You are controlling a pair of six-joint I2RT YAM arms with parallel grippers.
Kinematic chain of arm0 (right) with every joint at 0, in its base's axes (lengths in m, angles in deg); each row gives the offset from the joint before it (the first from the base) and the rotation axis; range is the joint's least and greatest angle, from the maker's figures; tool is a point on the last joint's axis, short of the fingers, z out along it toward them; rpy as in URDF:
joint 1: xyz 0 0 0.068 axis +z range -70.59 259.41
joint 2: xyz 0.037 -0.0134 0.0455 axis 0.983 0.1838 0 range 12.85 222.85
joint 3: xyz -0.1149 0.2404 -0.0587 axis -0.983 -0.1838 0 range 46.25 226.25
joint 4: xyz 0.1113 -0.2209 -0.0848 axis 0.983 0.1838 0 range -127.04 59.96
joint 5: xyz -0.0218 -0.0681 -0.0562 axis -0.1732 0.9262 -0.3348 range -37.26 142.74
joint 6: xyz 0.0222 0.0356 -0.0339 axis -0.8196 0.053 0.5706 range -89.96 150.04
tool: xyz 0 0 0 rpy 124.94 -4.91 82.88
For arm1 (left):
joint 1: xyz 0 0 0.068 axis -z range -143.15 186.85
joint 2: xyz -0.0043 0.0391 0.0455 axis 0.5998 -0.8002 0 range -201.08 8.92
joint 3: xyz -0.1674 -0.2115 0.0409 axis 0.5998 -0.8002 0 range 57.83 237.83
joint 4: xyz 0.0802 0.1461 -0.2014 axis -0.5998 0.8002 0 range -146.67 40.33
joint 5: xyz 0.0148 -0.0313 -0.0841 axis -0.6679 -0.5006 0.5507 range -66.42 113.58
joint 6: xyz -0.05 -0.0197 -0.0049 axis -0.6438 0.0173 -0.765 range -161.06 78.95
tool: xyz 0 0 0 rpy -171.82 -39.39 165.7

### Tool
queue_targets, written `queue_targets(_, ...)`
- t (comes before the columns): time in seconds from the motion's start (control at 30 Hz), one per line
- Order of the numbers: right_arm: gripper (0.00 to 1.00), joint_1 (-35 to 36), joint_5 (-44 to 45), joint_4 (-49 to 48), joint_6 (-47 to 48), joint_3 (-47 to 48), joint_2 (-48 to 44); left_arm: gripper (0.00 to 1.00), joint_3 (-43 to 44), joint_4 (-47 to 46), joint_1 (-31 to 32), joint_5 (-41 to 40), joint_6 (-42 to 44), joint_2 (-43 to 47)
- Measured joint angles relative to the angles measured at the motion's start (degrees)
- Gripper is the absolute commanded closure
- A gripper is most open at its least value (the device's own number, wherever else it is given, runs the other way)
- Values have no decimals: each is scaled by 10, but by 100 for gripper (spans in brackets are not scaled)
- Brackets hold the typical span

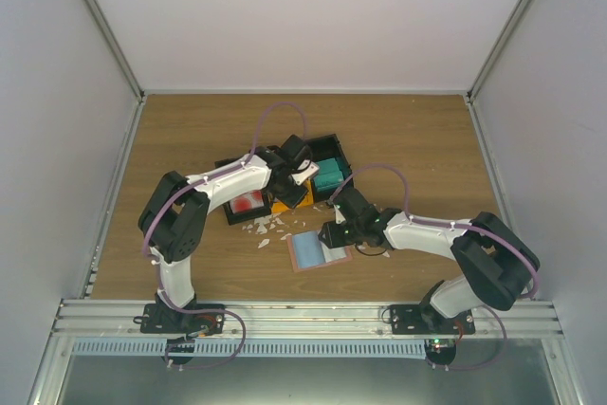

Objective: Put the credit cards into the card holder
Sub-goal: Pick up the credit card from the storage box.

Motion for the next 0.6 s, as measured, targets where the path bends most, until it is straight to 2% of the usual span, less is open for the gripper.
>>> queue_targets(0.6,65,0,0,0,0,0,0,74,-4,-1,-1,9,0,10)
